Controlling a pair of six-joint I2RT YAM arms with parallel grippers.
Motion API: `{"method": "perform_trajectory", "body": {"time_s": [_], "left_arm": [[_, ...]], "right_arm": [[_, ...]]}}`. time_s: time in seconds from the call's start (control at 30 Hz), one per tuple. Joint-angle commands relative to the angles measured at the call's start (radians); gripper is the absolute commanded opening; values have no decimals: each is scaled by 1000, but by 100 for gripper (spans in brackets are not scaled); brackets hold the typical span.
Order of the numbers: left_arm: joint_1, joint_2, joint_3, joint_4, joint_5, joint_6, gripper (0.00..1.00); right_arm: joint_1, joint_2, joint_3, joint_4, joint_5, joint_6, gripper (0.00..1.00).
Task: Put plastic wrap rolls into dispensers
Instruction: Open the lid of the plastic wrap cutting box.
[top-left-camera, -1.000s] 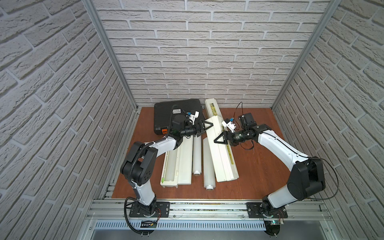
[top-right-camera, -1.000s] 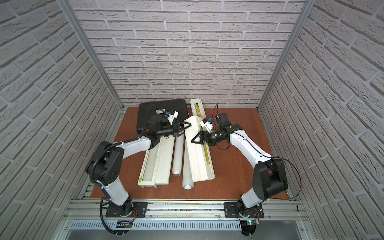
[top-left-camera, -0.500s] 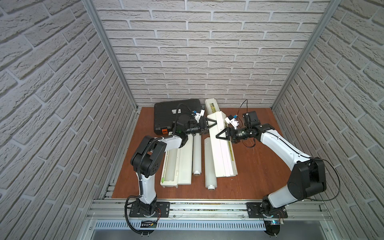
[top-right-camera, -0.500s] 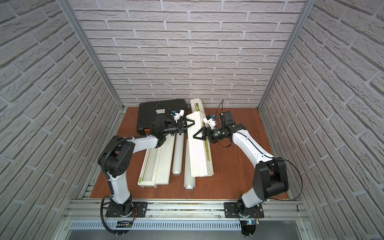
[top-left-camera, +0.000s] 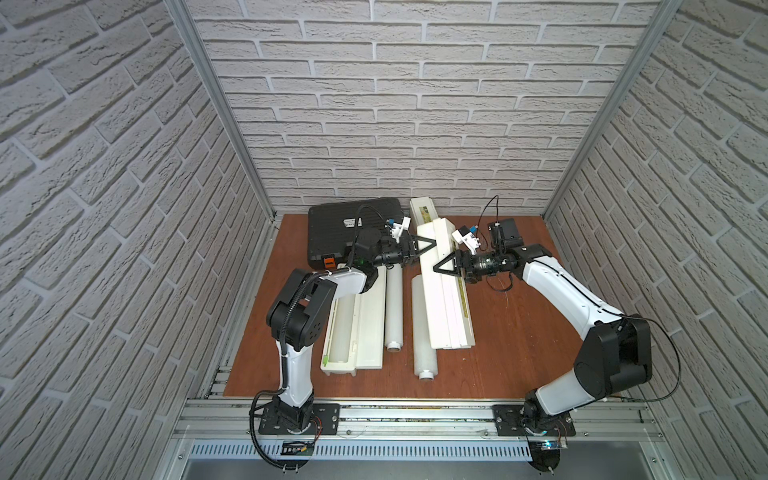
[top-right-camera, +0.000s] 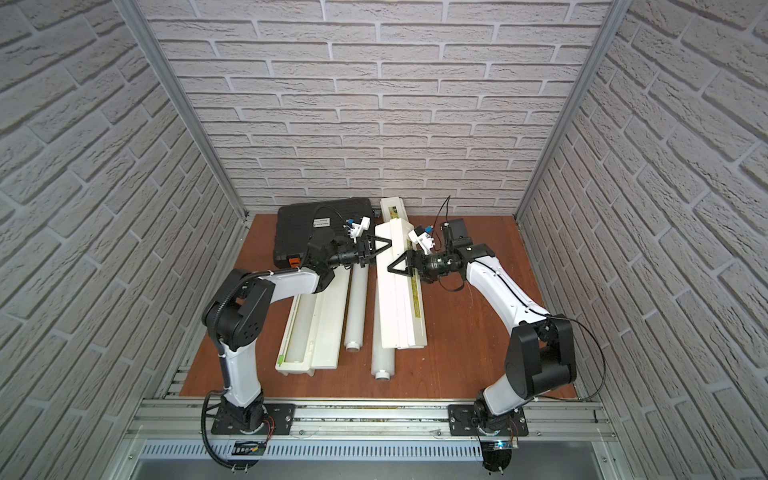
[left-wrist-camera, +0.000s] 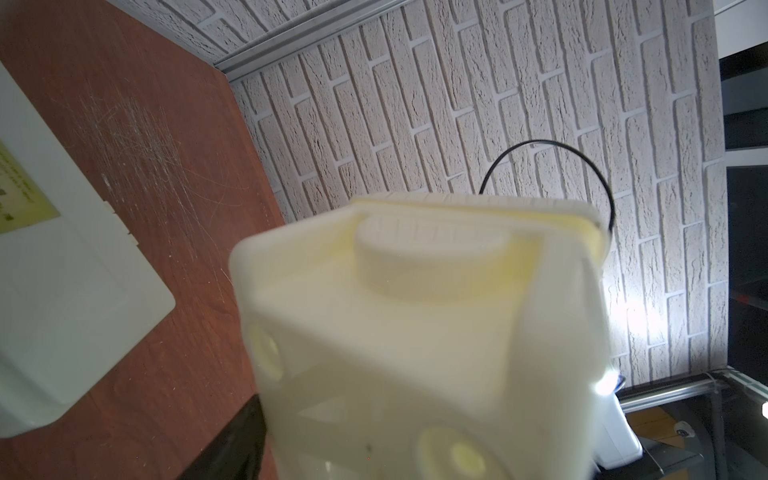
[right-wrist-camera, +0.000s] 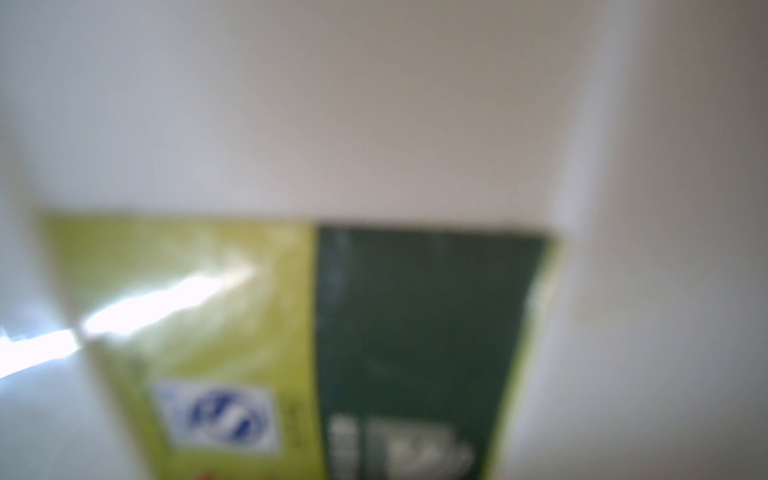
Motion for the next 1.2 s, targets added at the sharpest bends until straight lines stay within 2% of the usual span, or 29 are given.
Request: {"method": "perform_trajectory", "body": {"time_s": [0.0, 0.03, 0.13, 0.27, 0.33, 0.57, 0.8, 0.93, 1.17], "left_arm": [[-79, 24, 63, -39, 42, 69, 61], [-80, 16, 70, -96, 39, 107, 61], [-90, -31, 103, -369, -2, 299, 73], [-120, -76, 224, -894, -157, 622, 89], [-133, -63, 279, -1019, -208, 692, 91], [-154, 32, 356, -1079, -200, 665, 93], [-154, 149, 529, -1343, -309, 696, 86], [-155, 207, 575, -1368, -335, 655, 81], [-175, 284, 647, -1401, -334, 640, 73]], "right_arm": [[84, 10, 46, 79, -282, -66, 67], [84, 8, 47, 75, -282, -68, 67], [84, 12, 54, 42, -265, -94, 67], [84, 27, 74, -23, -209, -133, 65], [83, 40, 84, -42, -198, -144, 65], [81, 74, 101, -53, -130, -135, 64], [45, 72, 81, -118, -23, -77, 64], [35, 49, 27, -112, 25, -22, 65], [24, 30, -25, -132, 94, -25, 67]]}}
